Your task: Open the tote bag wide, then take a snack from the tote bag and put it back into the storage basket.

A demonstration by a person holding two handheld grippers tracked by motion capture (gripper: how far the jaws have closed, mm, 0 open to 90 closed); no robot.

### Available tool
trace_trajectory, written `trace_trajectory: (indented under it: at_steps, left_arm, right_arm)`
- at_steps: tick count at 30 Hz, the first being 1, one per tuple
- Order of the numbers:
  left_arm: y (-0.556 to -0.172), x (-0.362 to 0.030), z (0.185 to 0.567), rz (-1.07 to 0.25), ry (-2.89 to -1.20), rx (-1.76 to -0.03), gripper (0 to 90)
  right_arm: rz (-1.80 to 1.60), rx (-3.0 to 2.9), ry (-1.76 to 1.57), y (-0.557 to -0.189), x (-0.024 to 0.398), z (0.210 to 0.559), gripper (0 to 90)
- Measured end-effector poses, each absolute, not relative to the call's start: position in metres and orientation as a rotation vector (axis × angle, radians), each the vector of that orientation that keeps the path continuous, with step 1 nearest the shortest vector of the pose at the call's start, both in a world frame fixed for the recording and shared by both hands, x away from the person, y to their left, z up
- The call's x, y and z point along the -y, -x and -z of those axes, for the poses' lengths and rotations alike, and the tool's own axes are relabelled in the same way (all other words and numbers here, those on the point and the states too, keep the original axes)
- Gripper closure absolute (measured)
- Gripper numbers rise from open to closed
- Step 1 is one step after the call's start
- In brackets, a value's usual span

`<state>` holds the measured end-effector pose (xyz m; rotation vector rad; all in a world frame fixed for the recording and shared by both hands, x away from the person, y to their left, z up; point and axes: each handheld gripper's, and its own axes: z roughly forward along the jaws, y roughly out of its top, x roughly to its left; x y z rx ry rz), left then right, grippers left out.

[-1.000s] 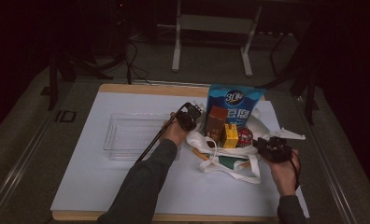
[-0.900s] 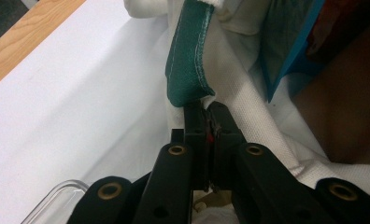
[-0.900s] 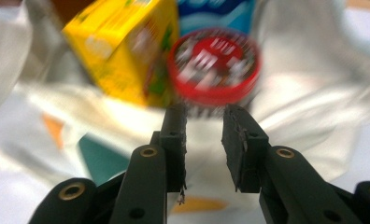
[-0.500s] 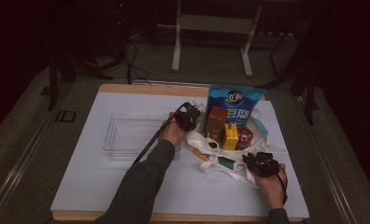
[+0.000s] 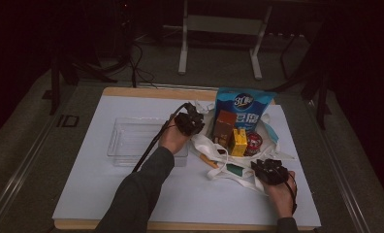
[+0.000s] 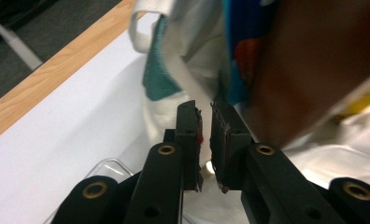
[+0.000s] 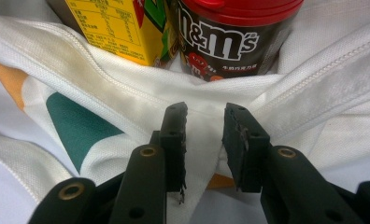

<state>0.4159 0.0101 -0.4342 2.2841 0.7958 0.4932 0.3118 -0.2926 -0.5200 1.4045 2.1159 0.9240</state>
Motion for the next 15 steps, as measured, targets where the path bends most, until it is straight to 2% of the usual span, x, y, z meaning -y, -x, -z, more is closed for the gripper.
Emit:
trace_trajectory:
  at_steps: [7, 15]
  left_arm:
    - [-0.403, -0.003, 0.43, -0.505, -2.298, -0.712, 82.1]
    - [-0.399, 0.017, 0.445, -0.441, -2.355, -0.668, 88.4]
  right_arm:
    - [-0.934, -2.116, -1.409, -0.312, 0.293, 0.52, 69.5]
    - [-0.927, -2.114, -1.407, -0.313, 0.292, 0.521, 69.1]
